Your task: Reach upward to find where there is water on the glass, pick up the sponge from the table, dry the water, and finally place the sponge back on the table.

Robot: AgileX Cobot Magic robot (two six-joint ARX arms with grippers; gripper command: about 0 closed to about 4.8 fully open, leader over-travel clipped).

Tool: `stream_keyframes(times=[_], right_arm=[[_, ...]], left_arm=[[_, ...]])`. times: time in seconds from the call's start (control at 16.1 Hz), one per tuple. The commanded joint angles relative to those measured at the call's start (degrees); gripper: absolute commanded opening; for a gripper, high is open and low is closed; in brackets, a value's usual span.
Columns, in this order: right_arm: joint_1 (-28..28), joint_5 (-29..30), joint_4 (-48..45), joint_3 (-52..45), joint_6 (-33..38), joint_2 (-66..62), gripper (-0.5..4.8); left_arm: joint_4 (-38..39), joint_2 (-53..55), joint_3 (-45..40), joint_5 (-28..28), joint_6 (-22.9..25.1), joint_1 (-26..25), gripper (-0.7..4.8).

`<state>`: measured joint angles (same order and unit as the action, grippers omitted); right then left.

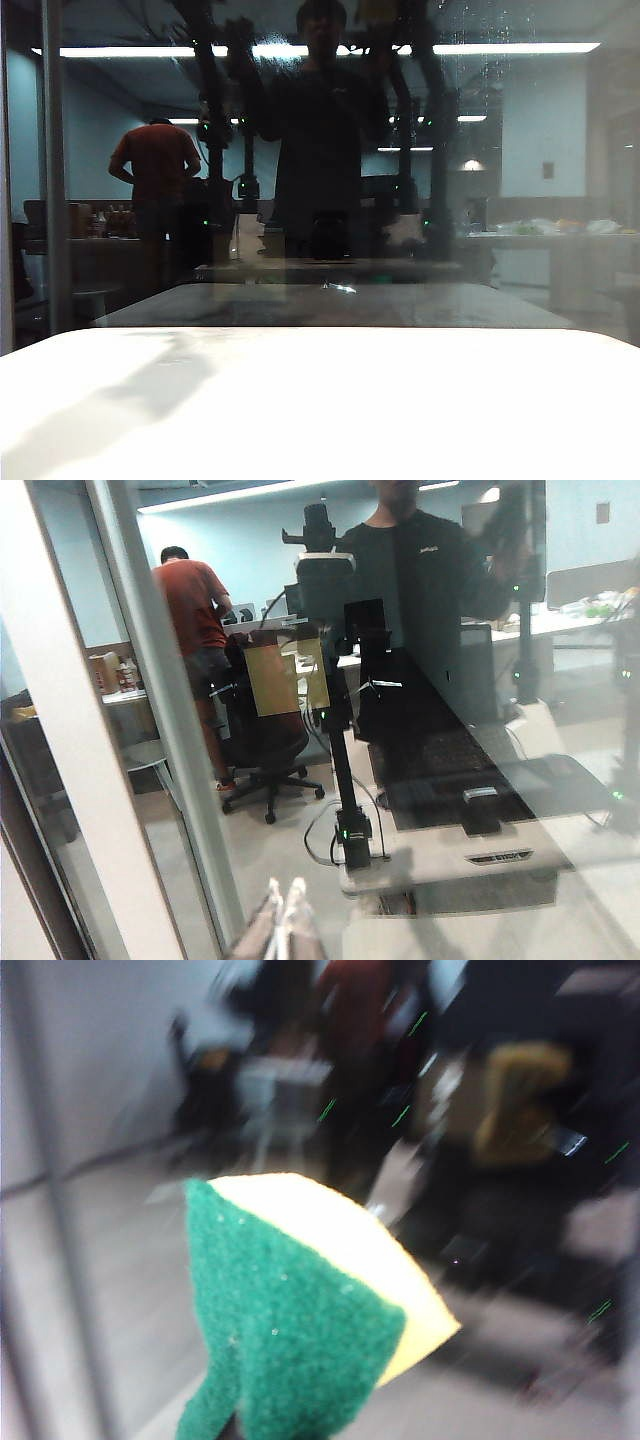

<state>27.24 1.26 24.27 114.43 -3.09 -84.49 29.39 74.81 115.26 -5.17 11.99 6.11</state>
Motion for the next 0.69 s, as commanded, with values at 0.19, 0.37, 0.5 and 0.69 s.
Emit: stream_keyframes(times=[0.19, 0.37, 0.5, 0.69], right_arm=[[-6.19, 3.5, -9.97, 4.74, -1.68, 0.0, -0.06], [-11.02, 6.73, -10.75, 10.25, -1.49, -3.61, -0.06], [-12.48, 8.04, -10.4, 15.96, -1.42, -7.76, -0.06], [-13.81, 8.28, -11.13, 25.31, -1.25, -14.99, -0.06]], left_arm=[[-0.72, -0.2, 0.33, 2.19, -0.02, -0.07, -0.06], [-0.68, -0.22, 0.33, 7.15, -0.5, -0.07, -0.06], [-0.66, -0.24, 0.33, 10.69, -2.97, -0.07, -0.06], [0.13, -0.24, 0.33, 14.53, -4.07, -0.07, -0.06]])
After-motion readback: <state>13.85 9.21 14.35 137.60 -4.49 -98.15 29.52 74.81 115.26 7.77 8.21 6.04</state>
